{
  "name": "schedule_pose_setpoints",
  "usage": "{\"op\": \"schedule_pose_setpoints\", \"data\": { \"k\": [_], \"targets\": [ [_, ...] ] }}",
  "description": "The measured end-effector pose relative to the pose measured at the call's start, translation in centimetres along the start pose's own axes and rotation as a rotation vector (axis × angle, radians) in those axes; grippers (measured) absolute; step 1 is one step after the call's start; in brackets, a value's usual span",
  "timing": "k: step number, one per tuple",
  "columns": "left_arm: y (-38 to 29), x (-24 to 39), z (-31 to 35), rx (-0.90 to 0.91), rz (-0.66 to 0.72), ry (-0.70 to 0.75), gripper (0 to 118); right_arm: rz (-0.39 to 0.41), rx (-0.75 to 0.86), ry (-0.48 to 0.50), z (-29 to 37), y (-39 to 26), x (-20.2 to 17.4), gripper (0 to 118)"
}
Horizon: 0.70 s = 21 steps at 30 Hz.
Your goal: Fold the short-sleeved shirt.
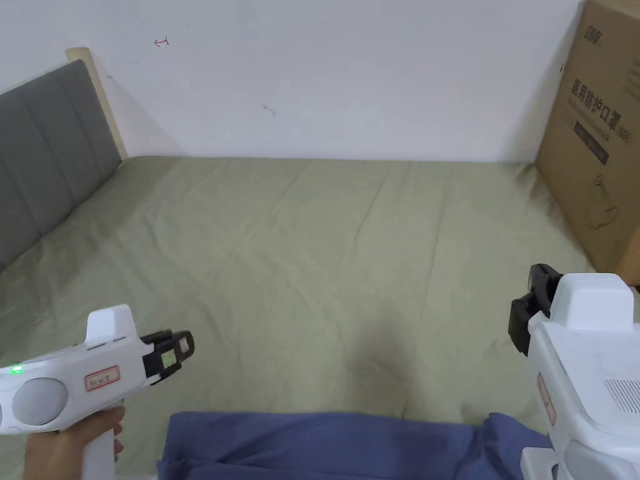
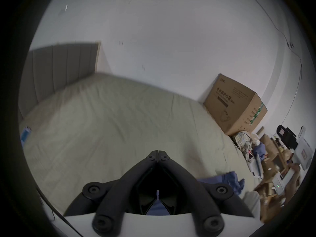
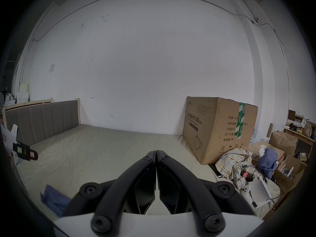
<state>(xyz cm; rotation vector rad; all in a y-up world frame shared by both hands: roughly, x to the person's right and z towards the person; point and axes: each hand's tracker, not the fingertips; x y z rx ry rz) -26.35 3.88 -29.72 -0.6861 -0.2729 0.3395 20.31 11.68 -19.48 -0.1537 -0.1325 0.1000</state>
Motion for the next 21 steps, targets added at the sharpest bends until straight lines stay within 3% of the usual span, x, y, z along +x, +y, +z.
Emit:
{"op": "schedule_pose_setpoints", "data": {
  "k": [8,10,11,12,14,16,21],
  "targets": [
    [-3.5,-7.7,-2.4,-0.234,0.184,-0.1,0,0.014,-0.068,-0.008,-1.7,-1.8,-0.3,0],
    [-4.1,-10.3,-3.7,-0.286,0.262,-0.113,16,0.016,-0.085,-0.013,-2.2,-2.2,-0.4,0],
    [-4.5,-11.2,-4.1,-0.307,0.295,-0.122,31,0.016,-0.094,-0.015,-2.4,-2.5,-0.5,0],
    [-4.9,-11.7,-4.4,-0.313,0.304,-0.121,56,0.017,-0.104,-0.013,-2.6,-2.7,-0.5,0],
    [-5.6,-12.0,-4.9,-0.317,0.29,-0.098,77,0.023,-0.12,-0.012,-2.8,-3.0,-0.5,0],
    [-6.0,-12.6,-5.5,-0.326,0.28,-0.082,85,0.032,-0.132,-0.013,-2.9,-3.4,-0.5,0],
    [-7.4,-13.1,-7.6,-0.401,0.345,-0.112,82,0.035,-0.164,-0.014,-3.2,-4.1,-0.4,0]
  ]
}}
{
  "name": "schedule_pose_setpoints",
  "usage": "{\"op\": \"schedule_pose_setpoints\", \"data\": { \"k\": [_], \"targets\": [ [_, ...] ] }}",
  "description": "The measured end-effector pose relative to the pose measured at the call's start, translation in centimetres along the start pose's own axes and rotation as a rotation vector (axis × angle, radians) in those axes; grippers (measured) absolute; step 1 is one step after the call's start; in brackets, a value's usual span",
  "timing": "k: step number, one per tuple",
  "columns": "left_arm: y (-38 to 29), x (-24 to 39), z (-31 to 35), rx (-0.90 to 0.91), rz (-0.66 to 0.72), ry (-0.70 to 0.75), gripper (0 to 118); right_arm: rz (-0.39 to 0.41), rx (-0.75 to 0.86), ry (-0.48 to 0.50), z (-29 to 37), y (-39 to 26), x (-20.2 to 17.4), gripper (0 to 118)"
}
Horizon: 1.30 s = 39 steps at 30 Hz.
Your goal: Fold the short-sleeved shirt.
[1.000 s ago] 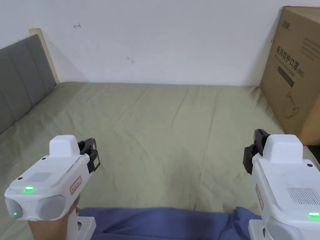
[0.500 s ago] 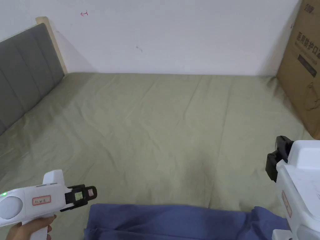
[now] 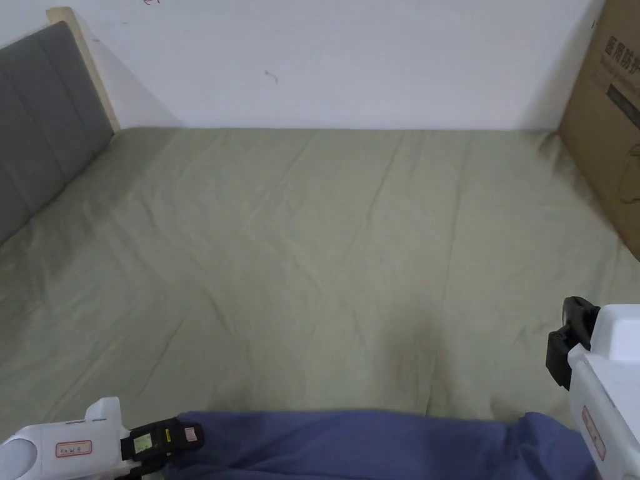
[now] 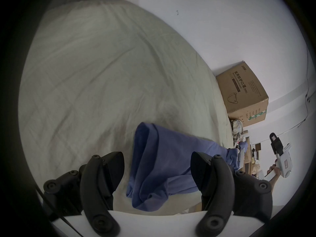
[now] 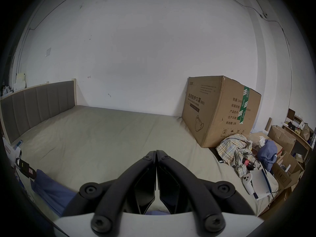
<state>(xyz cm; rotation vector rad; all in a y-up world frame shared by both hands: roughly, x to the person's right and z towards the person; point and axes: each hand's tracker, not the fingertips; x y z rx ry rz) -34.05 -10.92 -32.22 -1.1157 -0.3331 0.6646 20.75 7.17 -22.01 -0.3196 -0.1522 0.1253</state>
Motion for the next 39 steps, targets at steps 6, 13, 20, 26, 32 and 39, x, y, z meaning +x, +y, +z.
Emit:
{"op": "schedule_pose_setpoints", "data": {
  "k": [6,13,20,26,32,39],
  "targets": [
    [-0.9,0.2,-2.5,-0.033,-0.061,0.031,28,0.008,-0.012,-0.016,0.1,0.2,0.6,0],
    [-1.6,3.2,-2.3,0.01,-0.181,0.138,7,0.007,0.002,-0.029,0.5,0.7,1.8,0],
    [-1.3,7.0,1.7,0.077,-0.21,0.182,4,-0.007,0.03,-0.036,1.6,1.3,3.2,0],
    [-0.8,7.6,5.5,0.139,-0.217,0.233,4,-0.02,0.056,-0.047,3.3,2.4,4.1,0],
    [-0.9,8.1,7.5,0.148,-0.241,0.332,4,-0.033,0.072,-0.037,3.6,2.4,4.8,0],
    [-3.3,16.5,5.1,0.108,-0.339,0.319,4,-0.04,0.085,-0.01,3.8,2.1,5.2,0]
  ]
}}
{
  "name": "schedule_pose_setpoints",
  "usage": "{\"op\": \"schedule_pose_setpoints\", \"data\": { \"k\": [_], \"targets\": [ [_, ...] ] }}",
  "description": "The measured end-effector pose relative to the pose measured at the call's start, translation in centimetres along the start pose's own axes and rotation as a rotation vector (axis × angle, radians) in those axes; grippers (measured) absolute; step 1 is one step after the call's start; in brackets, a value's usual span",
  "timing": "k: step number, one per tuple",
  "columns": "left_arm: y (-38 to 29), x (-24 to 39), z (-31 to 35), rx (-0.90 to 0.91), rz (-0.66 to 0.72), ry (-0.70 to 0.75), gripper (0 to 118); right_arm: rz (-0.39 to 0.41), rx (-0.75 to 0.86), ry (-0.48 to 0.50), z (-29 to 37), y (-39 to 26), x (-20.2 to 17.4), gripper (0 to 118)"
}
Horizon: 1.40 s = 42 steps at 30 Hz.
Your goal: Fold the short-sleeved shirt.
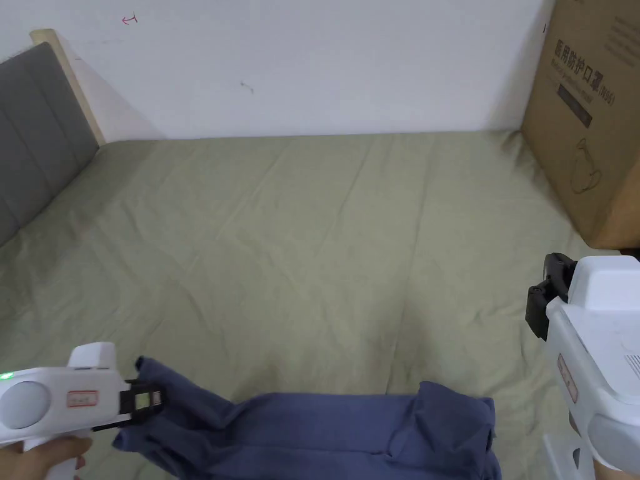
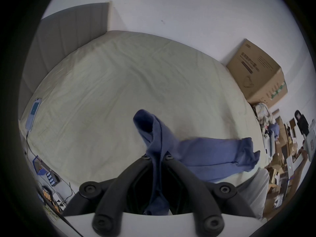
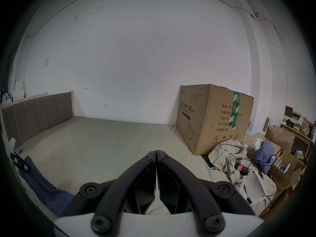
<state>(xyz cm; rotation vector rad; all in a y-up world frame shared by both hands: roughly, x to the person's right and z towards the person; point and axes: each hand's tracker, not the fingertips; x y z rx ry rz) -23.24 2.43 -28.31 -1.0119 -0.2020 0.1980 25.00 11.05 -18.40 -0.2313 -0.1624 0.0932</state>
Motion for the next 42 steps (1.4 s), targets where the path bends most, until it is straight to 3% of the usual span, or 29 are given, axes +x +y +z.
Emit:
{"op": "schedule_pose_setpoints", "data": {
  "k": [5,11,16,22,23,24,27,31,35,39,41,42],
  "targets": [
    [0.0,7.5,-1.4,-0.049,-0.061,-0.114,4,-0.004,0.007,0.01,0.1,0.0,0.9,0],
    [-1.5,14.4,-7.3,-0.146,-0.103,-0.138,4,0.007,0.009,0.01,0.2,-0.5,2.3,0],
    [-3.8,17.1,-13.8,-0.238,-0.122,-0.079,4,0.016,-0.002,0.0,0.5,-0.9,2.8,0],
    [-5.6,17.7,-16.5,-0.281,-0.096,-0.03,7,0.015,-0.018,-0.004,0.8,-1.1,2.8,0],
    [-5.5,17.8,-16.3,-0.277,-0.102,-0.024,15,0.015,-0.019,-0.006,0.7,-1.1,2.8,0],
    [-5.3,17.9,-16.0,-0.273,-0.112,-0.028,31,0.015,-0.021,-0.006,0.7,-1.1,2.8,0],
    [-4.9,17.5,-15.6,-0.261,-0.095,-0.135,92,0.007,-0.021,-0.006,0.9,-1.0,2.8,0],
    [-3.5,16.9,-11.2,-0.075,-0.034,-0.205,106,0.005,-0.016,-0.006,1.1,-0.5,2.5,0],
    [-2.4,16.7,-5.0,0.106,-0.054,-0.193,105,0.006,-0.004,-0.003,1.2,0.0,2.3,0],
    [-2.8,14.7,-3.2,0.272,-0.109,-0.071,103,0.002,0.003,0.004,1.6,0.5,1.9,0],
    [-3.4,13.9,-3.1,0.331,-0.123,-0.033,90,0.002,0.002,0.008,1.7,0.6,1.8,0],
    [-3.7,13.3,-3.1,0.357,-0.131,-0.017,76,0.0,0.001,0.012,1.5,0.5,1.8,0]
  ]
}}
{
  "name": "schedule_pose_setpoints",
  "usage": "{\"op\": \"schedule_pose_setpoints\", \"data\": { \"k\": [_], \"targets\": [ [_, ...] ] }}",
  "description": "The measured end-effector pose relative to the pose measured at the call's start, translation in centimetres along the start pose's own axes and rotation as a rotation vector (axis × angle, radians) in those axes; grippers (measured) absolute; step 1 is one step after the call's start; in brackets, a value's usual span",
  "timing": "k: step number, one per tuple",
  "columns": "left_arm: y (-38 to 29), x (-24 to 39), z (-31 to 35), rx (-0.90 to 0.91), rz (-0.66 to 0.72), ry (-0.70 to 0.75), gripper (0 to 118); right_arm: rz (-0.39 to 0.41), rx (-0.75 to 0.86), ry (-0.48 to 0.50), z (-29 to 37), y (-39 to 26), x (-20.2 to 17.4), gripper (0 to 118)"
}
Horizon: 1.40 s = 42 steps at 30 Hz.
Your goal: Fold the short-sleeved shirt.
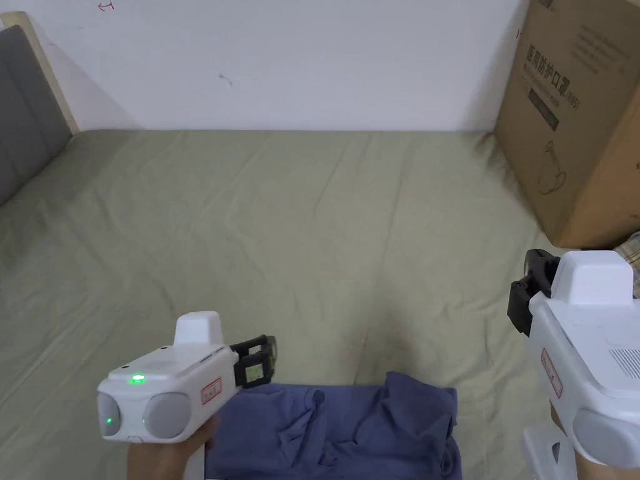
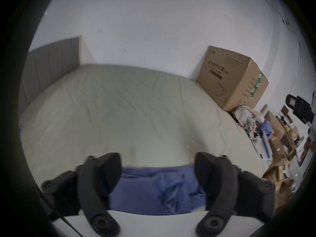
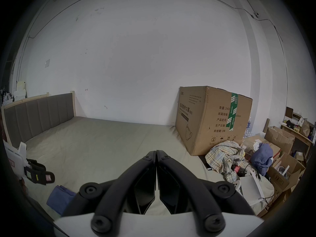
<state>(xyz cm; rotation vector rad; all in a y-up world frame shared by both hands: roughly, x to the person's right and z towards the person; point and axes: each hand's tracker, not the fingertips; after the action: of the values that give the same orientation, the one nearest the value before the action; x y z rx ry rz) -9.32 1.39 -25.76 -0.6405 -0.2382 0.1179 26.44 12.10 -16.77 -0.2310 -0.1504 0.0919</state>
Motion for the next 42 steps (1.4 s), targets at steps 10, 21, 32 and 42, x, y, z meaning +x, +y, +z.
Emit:
{"op": "schedule_pose_setpoints", "data": {
  "k": [10,21,32,42],
  "targets": [
    [-4.8,-1.5,-2.0,-0.044,-0.018,0.034,0,0.007,-0.012,0.0,-0.2,-0.3,0.1,0],
    [-10.9,3.4,-7.3,-0.259,-0.159,-0.054,0,0.011,-0.04,-0.01,-1.2,-1.0,0.7,0],
    [-11.1,7.5,-8.3,-0.29,-0.164,-0.091,0,0.013,-0.056,-0.039,-0.6,-1.2,1.8,0],
    [-6.0,2.5,-4.8,-0.211,-0.014,-0.207,0,0.006,-0.047,-0.032,-0.3,-1.2,1.7,0]
  ]
}}
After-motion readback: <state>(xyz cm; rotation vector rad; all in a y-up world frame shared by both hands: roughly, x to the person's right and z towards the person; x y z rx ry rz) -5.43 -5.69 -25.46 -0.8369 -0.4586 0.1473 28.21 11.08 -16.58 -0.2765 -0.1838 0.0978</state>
